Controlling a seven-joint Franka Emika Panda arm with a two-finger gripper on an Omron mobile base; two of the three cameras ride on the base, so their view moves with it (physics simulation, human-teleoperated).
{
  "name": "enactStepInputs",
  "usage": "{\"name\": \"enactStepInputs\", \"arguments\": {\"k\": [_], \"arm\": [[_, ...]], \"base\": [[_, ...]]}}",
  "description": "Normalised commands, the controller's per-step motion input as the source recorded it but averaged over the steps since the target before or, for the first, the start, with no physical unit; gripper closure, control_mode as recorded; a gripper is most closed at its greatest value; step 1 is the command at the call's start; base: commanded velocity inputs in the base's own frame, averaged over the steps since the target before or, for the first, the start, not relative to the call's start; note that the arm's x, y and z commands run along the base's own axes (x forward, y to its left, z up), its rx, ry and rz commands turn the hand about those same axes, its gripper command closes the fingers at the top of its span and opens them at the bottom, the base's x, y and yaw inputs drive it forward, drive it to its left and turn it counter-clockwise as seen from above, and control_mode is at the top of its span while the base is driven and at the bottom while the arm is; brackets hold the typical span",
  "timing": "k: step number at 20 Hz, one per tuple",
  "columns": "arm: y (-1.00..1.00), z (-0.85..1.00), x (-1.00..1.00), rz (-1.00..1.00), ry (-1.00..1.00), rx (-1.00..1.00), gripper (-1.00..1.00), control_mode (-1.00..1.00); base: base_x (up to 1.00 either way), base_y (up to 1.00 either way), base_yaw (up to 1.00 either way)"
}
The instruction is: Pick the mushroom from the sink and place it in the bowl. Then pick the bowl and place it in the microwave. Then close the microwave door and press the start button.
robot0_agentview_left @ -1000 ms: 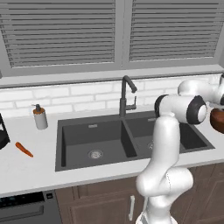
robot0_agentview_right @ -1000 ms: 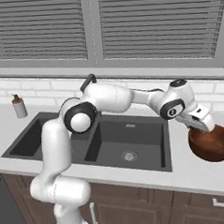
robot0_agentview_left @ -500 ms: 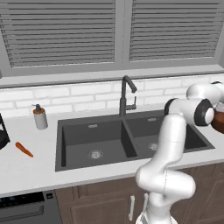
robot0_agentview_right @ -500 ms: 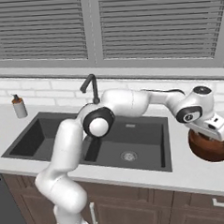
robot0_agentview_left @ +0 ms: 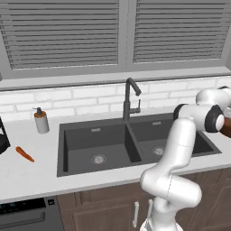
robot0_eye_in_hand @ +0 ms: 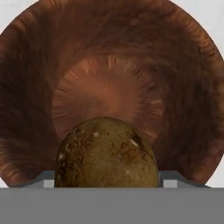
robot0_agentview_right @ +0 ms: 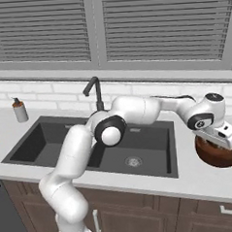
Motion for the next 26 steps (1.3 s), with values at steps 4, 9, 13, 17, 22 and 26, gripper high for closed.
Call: {"name": "enactStepInputs", "arguments": {"k": [4,9,13,17,22,26], "arm": [[0.00,0.22,0.02,0.00,0.00,0.01,-1.00,-1.00],[0.05,0.08,0.06,0.02,0.00,0.00,-1.00,-1.00],[0.91,0.18,0.00,0.22,0.04,-0.10,-1.00,-1.00],[0.97,-0.14,0.00,0.32,0.17,-0.21,-1.00,-1.00],[0.20,-0.76,0.26,0.30,0.27,-0.31,-1.00,-1.00],[-0.02,-0.56,0.15,0.25,0.14,-0.15,-1.00,-1.00]], "base": [[0.00,0.00,0.00],[0.00,0.00,0.00],[0.00,0.00,0.00],[0.00,0.00,0.00],[0.00,0.00,0.00],[0.00,0.00,0.00]]}}
